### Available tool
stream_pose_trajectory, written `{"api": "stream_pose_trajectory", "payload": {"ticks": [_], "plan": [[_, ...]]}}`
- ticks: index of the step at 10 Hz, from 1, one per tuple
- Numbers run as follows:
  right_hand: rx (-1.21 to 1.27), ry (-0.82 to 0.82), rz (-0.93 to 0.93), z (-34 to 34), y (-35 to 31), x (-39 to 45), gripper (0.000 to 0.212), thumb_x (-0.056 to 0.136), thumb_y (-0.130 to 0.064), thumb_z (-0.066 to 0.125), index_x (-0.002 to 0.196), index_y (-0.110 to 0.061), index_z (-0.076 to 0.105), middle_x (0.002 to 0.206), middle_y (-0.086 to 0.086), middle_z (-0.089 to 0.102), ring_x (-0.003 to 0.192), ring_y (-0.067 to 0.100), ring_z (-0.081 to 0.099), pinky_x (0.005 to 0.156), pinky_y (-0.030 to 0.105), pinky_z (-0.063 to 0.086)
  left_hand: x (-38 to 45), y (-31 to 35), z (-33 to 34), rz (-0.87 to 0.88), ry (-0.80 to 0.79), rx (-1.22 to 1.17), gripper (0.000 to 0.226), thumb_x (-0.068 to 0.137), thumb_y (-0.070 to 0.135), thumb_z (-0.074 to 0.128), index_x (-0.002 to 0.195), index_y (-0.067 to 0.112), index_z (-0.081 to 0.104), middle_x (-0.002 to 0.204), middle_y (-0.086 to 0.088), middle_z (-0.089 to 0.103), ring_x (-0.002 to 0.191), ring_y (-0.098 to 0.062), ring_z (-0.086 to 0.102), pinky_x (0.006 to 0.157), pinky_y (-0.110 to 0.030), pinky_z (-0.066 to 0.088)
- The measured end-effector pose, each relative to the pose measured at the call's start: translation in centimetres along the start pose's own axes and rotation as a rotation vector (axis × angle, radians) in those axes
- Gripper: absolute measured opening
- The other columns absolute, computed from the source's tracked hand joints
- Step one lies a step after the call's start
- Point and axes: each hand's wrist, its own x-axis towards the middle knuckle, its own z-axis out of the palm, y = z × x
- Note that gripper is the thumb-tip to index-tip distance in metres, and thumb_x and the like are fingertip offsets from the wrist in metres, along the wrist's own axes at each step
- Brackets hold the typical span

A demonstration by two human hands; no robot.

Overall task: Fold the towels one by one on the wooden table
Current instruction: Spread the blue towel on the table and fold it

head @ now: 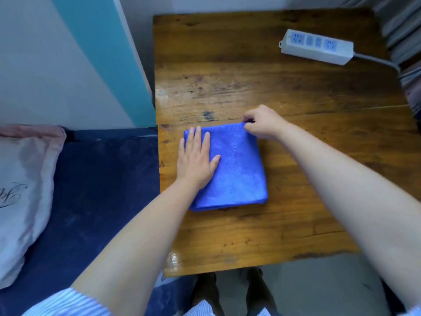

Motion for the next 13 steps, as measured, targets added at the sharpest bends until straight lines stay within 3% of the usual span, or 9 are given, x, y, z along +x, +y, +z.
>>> {"api": "stream_pose_trajectory", "payload": {"ticks": [2, 5, 6, 7, 8, 9, 11, 12, 13], "plan": [[-0.166, -0.073, -0.056, 0.9, 0.3, 1.6, 0.031, 0.088, -0.003, 0.034, 0.112, -0.011, 0.051, 0.115, 0.016, 0.058, 0.115, 0.03, 0.046, 0.096, 0.038, 0.03, 0.1, -0.2, 0.6, -0.005, -0.013, -0.009, 0.068, 0.097, 0.047, 0.026, 0.149, 0.014, -0.003, 0.157, -0.01, -0.013, 0.145, -0.022, -0.013, 0.118, -0.04, -0.005], [-0.313, 0.299, 0.043, 4.3, 0.5, 2.1, 0.025, 0.092, -0.01, 0.037, 0.108, -0.002, 0.053, 0.111, 0.019, 0.061, 0.107, 0.034, 0.052, 0.084, 0.041, 0.038, 0.3, -0.4, 0.8, -0.01, -0.028, -0.026, 0.068, 0.097, 0.046, 0.026, 0.149, 0.014, -0.002, 0.157, -0.01, -0.012, 0.145, -0.021, -0.012, 0.118, -0.04, -0.003], [-0.311, 0.457, -0.023, 3.8, 0.1, 0.4, 0.021, 0.069, -0.007, 0.042, 0.074, -0.008, 0.062, 0.075, 0.009, 0.067, 0.069, 0.026, 0.063, 0.055, 0.029, 0.048, 0.4, -0.4, 0.7, 0.011, -0.041, -0.062, 0.068, 0.097, 0.046, 0.028, 0.149, 0.013, -0.002, 0.157, -0.009, -0.012, 0.145, -0.021, -0.013, 0.118, -0.039, -0.004], [-0.237, 0.604, -0.228, 5.5, 0.5, -3.7, 0.026, 0.066, -0.006, 0.042, 0.08, -0.005, 0.064, 0.089, 0.013, 0.069, 0.086, 0.028, 0.06, 0.069, 0.03, 0.043, 0.2, -0.9, 0.1, 0.046, -0.078, -0.058, 0.071, 0.096, 0.047, 0.031, 0.149, 0.012, 0.0, 0.157, -0.009, -0.012, 0.145, -0.021, -0.013, 0.118, -0.04, -0.004], [-0.161, 0.526, -0.4, 7.7, 1.2, -9.4, 0.023, 0.075, -0.014, 0.047, 0.085, -0.002, 0.064, 0.098, 0.019, 0.067, 0.097, 0.032, 0.055, 0.081, 0.036, 0.044, -1.9, -1.6, 0.5, 0.224, 0.138, 0.009, 0.065, 0.091, 0.041, 0.042, 0.142, 0.003, 0.031, 0.152, -0.019, 0.023, 0.143, -0.03, 0.02, 0.115, -0.049, 0.016], [-0.222, 0.317, -0.463, 9.4, 2.7, -13.3, 0.037, 0.076, -0.034, 0.051, 0.089, -0.004, 0.069, 0.103, 0.018, 0.068, 0.098, 0.035, 0.065, 0.079, 0.039, 0.055, -5.4, -1.6, 3.1, 0.518, 0.43, -0.068, 0.039, 0.079, 0.036, 0.047, 0.105, 0.007, 0.054, 0.108, -0.021, 0.066, 0.105, -0.031, 0.053, 0.087, -0.04, 0.036], [-0.365, 0.109, -0.533, 9.9, 4.3, -13.4, 0.059, 0.039, -0.009, 0.086, 0.096, -0.001, 0.071, 0.107, 0.021, 0.068, 0.095, 0.038, 0.067, 0.072, 0.044, 0.056, -9.4, -0.3, 5.8, 0.365, 0.338, 0.064, 0.072, 0.046, 0.046, 0.082, 0.099, 0.016, 0.044, 0.083, -0.005, 0.065, 0.082, -0.02, 0.038, 0.068, -0.03, 0.027], [-0.429, 0.197, -0.693, 9.1, 3.9, -12.1, 0.025, 0.06, 0.002, 0.06, 0.083, 0.0, 0.071, 0.089, 0.021, 0.071, 0.077, 0.036, 0.069, 0.059, 0.035, 0.057, -8.7, 0.3, 5.5, 0.262, 0.369, 0.119, 0.074, 0.039, 0.04, 0.087, 0.093, 0.014, 0.043, 0.079, -0.006, 0.064, 0.079, -0.021, 0.036, 0.06, -0.029, 0.04], [-0.563, 0.168, -0.716, 9.0, 3.4, -11.3, 0.025, 0.051, 0.002, 0.065, 0.076, -0.003, 0.066, 0.079, 0.016, 0.067, 0.067, 0.031, 0.064, 0.049, 0.028, 0.049, -7.8, 0.2, 5.3, 0.208, 0.466, 0.212, 0.046, 0.054, 0.017, 0.074, 0.084, 0.011, 0.041, 0.07, -0.008, 0.062, 0.074, -0.023, 0.035, 0.047, -0.025, 0.04]]}}
